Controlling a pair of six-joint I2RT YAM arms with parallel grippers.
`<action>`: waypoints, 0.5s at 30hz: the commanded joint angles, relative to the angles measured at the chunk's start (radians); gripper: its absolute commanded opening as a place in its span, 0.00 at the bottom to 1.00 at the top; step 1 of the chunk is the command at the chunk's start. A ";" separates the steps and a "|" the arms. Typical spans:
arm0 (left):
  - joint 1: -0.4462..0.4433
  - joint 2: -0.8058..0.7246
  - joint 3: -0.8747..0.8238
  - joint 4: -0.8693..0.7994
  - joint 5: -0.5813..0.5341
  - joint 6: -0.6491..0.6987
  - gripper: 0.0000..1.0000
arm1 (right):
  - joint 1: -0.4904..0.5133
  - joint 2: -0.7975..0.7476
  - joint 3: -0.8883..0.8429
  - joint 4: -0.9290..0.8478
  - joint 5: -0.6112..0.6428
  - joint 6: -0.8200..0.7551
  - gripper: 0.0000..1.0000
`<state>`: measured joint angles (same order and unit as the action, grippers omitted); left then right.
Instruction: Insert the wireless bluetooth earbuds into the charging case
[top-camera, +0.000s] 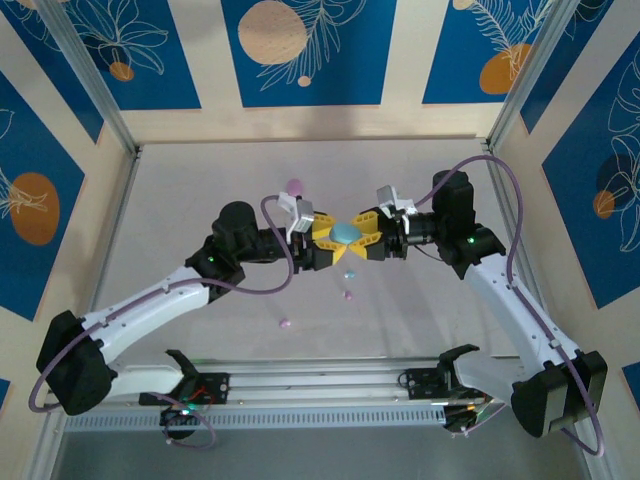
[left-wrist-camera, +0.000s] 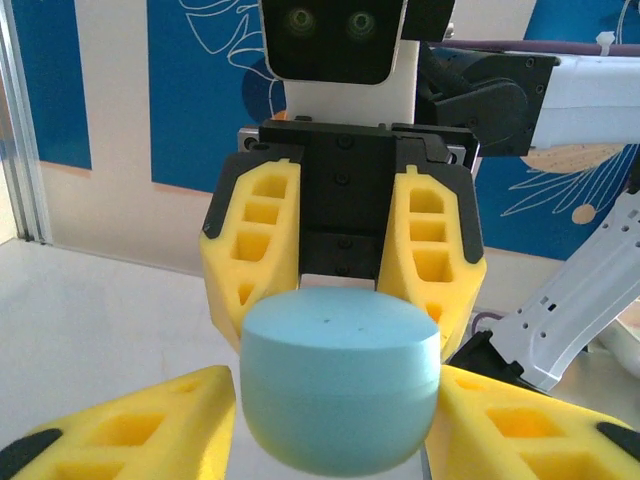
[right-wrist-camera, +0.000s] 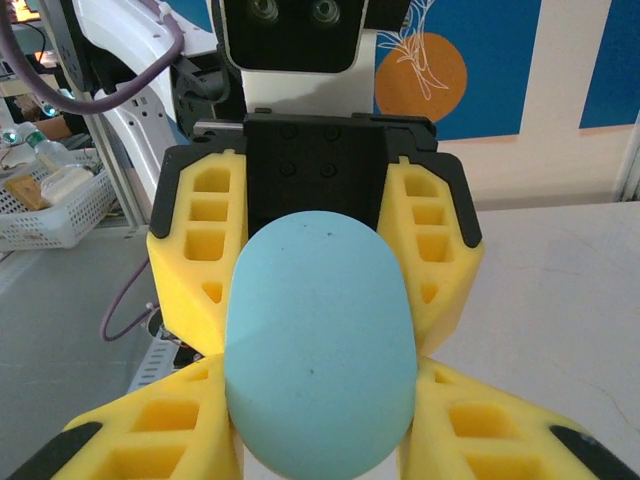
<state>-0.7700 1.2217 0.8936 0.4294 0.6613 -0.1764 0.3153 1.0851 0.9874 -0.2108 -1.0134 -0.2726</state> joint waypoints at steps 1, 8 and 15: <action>-0.005 0.007 0.043 0.002 0.017 0.003 0.50 | 0.016 0.000 0.022 -0.015 -0.003 -0.017 0.30; -0.011 0.006 0.044 -0.005 0.017 0.004 0.48 | 0.024 -0.007 0.019 -0.012 0.021 -0.027 0.31; -0.010 -0.009 0.038 -0.070 0.024 0.063 0.35 | 0.009 -0.002 0.026 0.025 -0.019 0.052 0.31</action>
<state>-0.7746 1.2243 0.9028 0.4030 0.6727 -0.1555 0.3237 1.0847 0.9874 -0.2070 -0.9901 -0.2630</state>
